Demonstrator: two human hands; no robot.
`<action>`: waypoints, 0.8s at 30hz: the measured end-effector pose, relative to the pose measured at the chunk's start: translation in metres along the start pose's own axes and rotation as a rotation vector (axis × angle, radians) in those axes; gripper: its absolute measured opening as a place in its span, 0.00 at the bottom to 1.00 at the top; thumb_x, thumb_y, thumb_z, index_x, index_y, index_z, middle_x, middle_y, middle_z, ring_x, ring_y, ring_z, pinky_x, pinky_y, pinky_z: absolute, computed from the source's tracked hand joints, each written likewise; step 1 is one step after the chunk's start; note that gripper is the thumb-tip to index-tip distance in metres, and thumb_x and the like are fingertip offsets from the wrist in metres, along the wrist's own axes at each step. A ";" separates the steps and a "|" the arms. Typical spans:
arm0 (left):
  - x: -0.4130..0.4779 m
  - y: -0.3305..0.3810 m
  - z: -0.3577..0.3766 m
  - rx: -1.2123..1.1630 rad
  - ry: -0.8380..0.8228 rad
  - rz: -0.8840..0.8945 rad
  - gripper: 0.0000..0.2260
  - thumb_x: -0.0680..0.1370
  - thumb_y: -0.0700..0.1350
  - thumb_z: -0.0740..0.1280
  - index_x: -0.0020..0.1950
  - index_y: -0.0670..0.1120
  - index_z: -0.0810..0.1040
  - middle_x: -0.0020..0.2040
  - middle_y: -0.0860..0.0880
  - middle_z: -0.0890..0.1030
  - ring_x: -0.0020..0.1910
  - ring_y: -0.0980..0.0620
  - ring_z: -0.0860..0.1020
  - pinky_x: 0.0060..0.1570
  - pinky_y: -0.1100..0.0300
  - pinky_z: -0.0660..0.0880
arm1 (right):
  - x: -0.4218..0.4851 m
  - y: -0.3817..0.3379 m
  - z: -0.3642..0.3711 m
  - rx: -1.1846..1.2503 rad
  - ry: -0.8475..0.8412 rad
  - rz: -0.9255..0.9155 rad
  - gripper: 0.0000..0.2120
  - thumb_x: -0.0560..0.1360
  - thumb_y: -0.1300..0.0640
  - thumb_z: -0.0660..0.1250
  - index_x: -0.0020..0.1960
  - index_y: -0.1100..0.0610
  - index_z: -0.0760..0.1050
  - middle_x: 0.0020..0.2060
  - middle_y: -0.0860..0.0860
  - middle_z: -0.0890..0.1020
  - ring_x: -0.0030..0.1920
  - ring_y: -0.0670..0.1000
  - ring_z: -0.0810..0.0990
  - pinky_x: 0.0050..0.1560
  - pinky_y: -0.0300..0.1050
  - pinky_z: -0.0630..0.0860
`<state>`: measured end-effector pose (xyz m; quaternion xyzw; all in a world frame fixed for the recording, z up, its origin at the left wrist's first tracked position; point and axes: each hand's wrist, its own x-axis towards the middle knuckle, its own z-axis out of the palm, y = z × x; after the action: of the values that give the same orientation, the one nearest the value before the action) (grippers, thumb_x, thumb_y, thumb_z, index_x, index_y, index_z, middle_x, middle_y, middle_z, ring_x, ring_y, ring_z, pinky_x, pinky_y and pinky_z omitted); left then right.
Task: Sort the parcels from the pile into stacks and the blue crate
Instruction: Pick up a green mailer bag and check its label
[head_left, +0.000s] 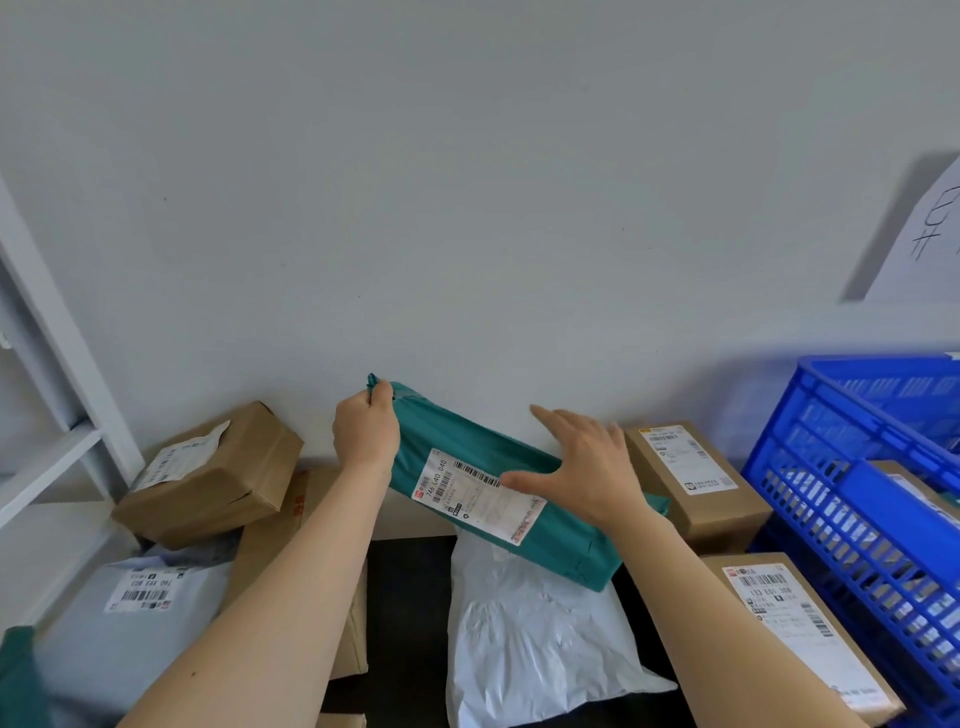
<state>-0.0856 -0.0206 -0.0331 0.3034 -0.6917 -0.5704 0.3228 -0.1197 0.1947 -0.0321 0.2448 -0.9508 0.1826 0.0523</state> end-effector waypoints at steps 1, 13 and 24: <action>0.000 0.001 -0.001 -0.006 -0.011 0.007 0.21 0.81 0.45 0.58 0.29 0.45 0.59 0.27 0.49 0.62 0.28 0.52 0.61 0.31 0.58 0.56 | 0.000 -0.002 0.000 0.016 -0.074 -0.007 0.46 0.66 0.30 0.67 0.77 0.43 0.54 0.71 0.48 0.70 0.70 0.52 0.67 0.74 0.57 0.57; -0.010 -0.001 0.002 -0.094 -0.152 0.039 0.30 0.80 0.57 0.61 0.77 0.46 0.57 0.77 0.48 0.61 0.74 0.49 0.61 0.70 0.53 0.61 | -0.009 0.011 0.020 0.555 -0.131 0.194 0.22 0.68 0.47 0.76 0.59 0.46 0.72 0.46 0.44 0.83 0.43 0.45 0.84 0.46 0.48 0.83; -0.048 -0.027 0.026 -0.316 -0.638 -0.479 0.47 0.58 0.67 0.75 0.70 0.45 0.69 0.63 0.47 0.77 0.62 0.45 0.74 0.64 0.43 0.71 | -0.017 0.007 0.019 1.186 -0.101 0.463 0.15 0.73 0.51 0.73 0.56 0.54 0.75 0.47 0.52 0.85 0.44 0.52 0.85 0.39 0.44 0.81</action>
<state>-0.0758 0.0277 -0.0686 0.2108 -0.5711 -0.7933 -0.0063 -0.1084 0.2011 -0.0550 0.0289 -0.7177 0.6726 -0.1778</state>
